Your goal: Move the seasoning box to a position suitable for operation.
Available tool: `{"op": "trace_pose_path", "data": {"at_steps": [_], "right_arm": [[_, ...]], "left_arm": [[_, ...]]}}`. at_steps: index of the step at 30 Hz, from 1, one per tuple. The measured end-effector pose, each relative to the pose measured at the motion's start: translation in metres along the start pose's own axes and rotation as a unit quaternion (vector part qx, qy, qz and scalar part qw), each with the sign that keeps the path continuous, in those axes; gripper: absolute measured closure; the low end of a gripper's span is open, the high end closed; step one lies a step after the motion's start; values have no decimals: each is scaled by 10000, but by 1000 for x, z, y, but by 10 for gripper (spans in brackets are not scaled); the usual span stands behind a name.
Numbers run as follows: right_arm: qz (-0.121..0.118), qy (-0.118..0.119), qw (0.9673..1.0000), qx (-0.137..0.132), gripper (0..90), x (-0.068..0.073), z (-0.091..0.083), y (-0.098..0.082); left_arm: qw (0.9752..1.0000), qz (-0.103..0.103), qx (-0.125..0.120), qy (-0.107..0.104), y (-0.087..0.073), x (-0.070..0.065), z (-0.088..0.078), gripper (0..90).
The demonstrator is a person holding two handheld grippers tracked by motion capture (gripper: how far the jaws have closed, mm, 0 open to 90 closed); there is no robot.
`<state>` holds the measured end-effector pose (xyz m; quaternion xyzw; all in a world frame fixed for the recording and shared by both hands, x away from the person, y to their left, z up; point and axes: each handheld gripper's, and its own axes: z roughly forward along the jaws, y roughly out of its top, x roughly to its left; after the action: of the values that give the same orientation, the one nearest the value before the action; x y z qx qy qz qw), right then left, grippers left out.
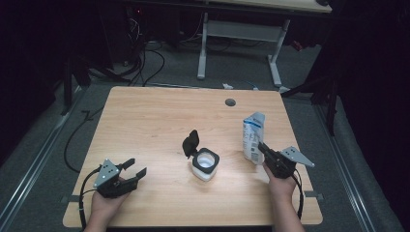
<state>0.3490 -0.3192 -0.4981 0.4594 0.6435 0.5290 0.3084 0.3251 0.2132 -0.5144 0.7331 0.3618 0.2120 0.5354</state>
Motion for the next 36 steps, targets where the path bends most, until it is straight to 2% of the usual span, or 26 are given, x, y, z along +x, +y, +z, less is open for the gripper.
{"op": "trace_pose_path", "data": {"at_steps": [10,27,36], "right_arm": [[-111,-72,9999,69,900,-2,1,-2],[-105,-90,9996,238,892,-2,-7,-6],[-121,-91,9994,303,887,-2,-11,-8]], "left_arm": [[10000,20,1,2,0,0,0,393],[10000,-21,-53,15,1,2,-2,393],[10000,36,27,29,1,1,-1,393]]}}
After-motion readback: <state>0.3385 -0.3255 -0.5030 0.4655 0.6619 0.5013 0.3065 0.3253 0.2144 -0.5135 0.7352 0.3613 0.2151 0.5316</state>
